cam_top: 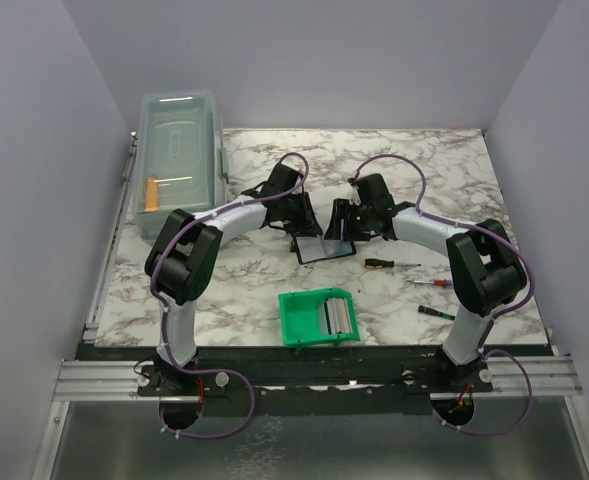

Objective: Put the credit cards into the card holder
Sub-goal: Open the card holder at the center of the board.

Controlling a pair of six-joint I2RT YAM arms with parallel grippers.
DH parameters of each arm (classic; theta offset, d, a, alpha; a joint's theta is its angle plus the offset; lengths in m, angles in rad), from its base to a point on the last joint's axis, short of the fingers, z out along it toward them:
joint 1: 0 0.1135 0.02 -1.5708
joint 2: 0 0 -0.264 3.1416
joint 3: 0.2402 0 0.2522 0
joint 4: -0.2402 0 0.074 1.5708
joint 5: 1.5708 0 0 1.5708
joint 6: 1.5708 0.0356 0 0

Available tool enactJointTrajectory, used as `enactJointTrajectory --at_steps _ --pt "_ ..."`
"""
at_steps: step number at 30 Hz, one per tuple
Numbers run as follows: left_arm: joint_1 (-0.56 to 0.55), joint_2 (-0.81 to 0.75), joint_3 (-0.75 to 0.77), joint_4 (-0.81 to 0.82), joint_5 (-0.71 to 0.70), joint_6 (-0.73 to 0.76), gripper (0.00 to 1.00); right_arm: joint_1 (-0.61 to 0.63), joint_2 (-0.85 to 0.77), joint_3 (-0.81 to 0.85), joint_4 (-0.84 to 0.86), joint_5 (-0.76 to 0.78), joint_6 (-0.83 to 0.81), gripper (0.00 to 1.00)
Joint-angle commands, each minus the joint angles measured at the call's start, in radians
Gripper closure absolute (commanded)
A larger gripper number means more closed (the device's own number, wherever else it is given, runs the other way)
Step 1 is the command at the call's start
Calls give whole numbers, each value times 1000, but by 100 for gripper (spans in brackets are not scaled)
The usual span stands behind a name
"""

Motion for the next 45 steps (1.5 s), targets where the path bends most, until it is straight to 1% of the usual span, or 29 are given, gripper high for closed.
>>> enactJointTrajectory --at_steps 1,4,12,16,18,20,27,28,31,35,38,45 --pt "-13 54 32 4 22 -11 74 -6 -14 -23 30 -42 10 36" --pt "-14 79 30 8 19 -14 77 -7 -13 -33 54 -94 24 37" --pt "-13 77 -6 10 -25 -6 79 -7 -10 -42 127 -221 68 38" --pt "-3 20 -35 8 -44 2 79 -7 -8 -41 164 -270 91 38" --pt "14 -13 -55 6 -34 1 78 -7 5 -36 169 -302 99 38" --pt "34 -45 -80 5 -22 -3 78 -7 22 -29 208 -340 104 37" --pt "93 -191 -186 -23 -42 -2 78 -5 64 -20 278 -463 149 37" --pt "98 -205 -189 -29 -46 3 78 -6 63 -14 256 -444 142 37" --pt "100 -218 -171 -46 -45 31 78 -9 -2 -32 207 -277 116 34" --pt "88 -162 -125 -47 40 36 80 -23 -24 16 57 -196 57 33" --pt "79 -139 -116 -47 8 32 81 -37 -31 6 30 -166 44 32" --pt "79 -117 -143 -52 -70 37 81 -46 -14 -22 39 -177 38 32"
